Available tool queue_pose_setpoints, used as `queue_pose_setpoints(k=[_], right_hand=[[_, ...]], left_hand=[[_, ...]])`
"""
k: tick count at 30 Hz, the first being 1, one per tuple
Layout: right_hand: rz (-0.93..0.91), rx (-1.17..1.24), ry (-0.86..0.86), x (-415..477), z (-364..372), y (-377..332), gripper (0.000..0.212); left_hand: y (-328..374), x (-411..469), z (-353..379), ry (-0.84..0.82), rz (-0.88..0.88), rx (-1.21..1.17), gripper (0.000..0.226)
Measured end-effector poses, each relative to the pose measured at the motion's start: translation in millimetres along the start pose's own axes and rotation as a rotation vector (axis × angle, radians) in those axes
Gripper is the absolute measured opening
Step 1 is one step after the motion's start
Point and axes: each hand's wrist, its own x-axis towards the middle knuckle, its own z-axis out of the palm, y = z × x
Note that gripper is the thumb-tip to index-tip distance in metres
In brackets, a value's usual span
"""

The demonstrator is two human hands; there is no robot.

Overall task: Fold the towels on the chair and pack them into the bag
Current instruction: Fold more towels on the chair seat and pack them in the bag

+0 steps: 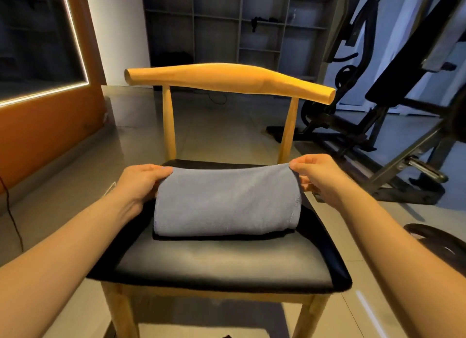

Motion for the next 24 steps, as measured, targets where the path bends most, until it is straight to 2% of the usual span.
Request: queue_pose_setpoints(k=[5, 7, 10, 13, 18, 24], right_hand=[[0.208, -0.025, 0.010, 40.5, 26.9, 26.3, 0.014], [0.277, -0.005, -0.055, 46.7, 30.1, 32.0, 0.017], [0.279, -0.178, -0.153, 48.9, 33.0, 29.8, 0.016], [0.268, -0.271, -0.120, 54.2, 37.3, 28.0, 0.015], [0.308, -0.261, -0.076, 61.5, 41.0, 37.2, 0.011], [0.269, -0.270, -0.019, 65.8, 49.2, 41.3, 0.017]], left_hand=[[-16.2, 45.6, 15.5, 0.044, -0.096, 0.106, 0.009], [-19.4, 56.8, 17.6, 0.009, -0.141, 0.185, 0.012], [-21.1, 64.8, 16.8, -0.039, -0.158, 0.298, 0.015], [-23.3, 69.1, 15.7, -0.026, -0.155, 0.348, 0.011], [-31.6, 78.8, 19.1, 0.025, -0.087, 0.439, 0.011], [-38.3, 86.9, 28.9, 0.093, 0.107, 0.725, 0.026]])
